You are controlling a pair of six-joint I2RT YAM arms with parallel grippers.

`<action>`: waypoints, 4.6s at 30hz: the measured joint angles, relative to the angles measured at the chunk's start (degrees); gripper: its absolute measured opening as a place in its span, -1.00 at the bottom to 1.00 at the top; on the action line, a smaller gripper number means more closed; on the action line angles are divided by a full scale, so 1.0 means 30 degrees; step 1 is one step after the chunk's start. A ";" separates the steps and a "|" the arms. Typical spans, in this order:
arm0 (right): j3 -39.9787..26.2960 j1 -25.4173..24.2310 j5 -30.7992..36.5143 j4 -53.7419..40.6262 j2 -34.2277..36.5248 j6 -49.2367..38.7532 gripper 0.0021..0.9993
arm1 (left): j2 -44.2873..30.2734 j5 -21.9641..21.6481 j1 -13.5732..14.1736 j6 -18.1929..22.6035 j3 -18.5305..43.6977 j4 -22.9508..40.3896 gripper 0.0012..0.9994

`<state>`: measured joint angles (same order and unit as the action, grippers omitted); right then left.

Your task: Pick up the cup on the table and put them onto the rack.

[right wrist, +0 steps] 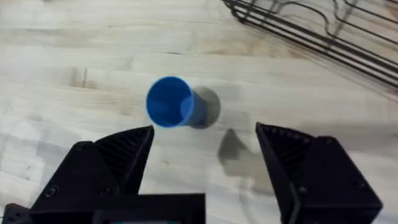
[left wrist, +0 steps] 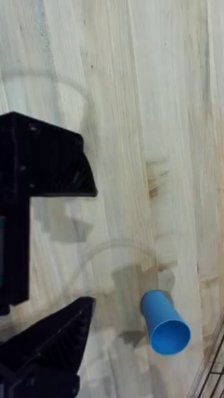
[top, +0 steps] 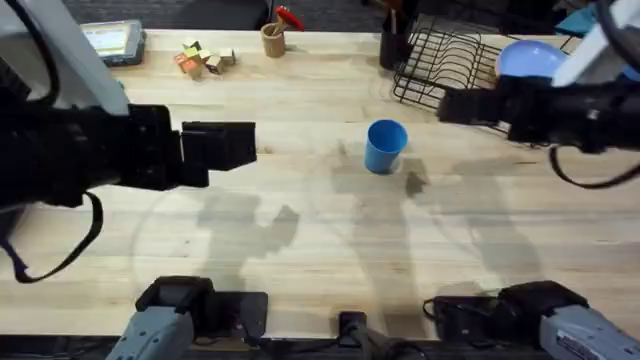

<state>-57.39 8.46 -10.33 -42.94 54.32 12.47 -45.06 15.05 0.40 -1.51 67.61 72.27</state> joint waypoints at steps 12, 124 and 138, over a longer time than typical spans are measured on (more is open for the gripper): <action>-0.0006 0.2183 -0.0007 0.1297 0.3344 0.0419 1.00 | 0.0000 0.0000 0.0000 0.0003 0.0000 0.0000 0.99; -0.1565 0.2176 0.5238 0.5333 0.1715 -0.1081 -0.94 | 0.0000 0.0000 0.0000 -0.0002 0.0000 -0.0657 0.99; -0.8432 -0.0121 0.5238 0.5005 0.8657 -0.1240 -0.95 | 0.0000 0.0002 0.0000 -0.0002 0.0000 -0.0801 0.99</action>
<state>-82.69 8.09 5.39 -27.92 80.29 8.75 -45.06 15.05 0.40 -1.52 67.61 69.87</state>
